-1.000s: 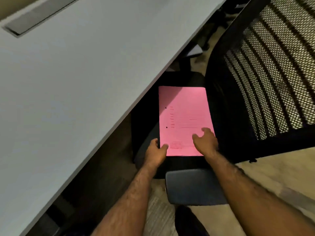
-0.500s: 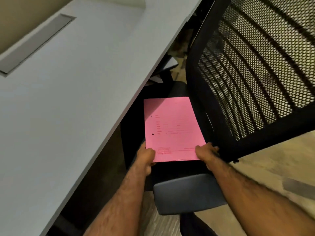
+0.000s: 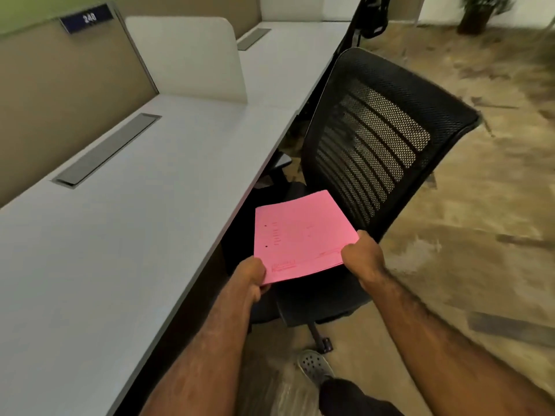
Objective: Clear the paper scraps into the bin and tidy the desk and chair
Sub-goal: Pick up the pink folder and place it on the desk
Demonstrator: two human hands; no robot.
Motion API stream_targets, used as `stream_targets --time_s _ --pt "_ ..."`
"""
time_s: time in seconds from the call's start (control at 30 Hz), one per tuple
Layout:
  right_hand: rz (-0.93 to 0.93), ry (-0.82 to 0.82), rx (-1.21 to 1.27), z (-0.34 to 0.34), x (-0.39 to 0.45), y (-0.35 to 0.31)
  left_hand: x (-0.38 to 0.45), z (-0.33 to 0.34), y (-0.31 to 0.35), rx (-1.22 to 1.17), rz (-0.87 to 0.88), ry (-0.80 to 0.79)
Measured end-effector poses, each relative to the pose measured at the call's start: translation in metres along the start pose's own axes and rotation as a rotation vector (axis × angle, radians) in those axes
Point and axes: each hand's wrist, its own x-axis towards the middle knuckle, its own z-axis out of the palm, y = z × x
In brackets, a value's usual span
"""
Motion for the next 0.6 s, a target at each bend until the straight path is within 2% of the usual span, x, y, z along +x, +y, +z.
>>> stream_targets --time_s 0.27,0.47,0.6 --pt "-0.207 0.034 0.268 -0.025 -0.087 -0.029 -0.104 -0.049 0.013 -0.101 0.385 0.023" --pt "-0.421 -0.117 0.384 0.002 -0.146 -0.068 -0.15 -0.114 -0.016 -0.13 0.599 0.333" --pt "-0.545 -0.303 0.408 0.032 -0.183 -0.098 -0.17 -0.165 -0.042 -0.181 0.593 0.51"
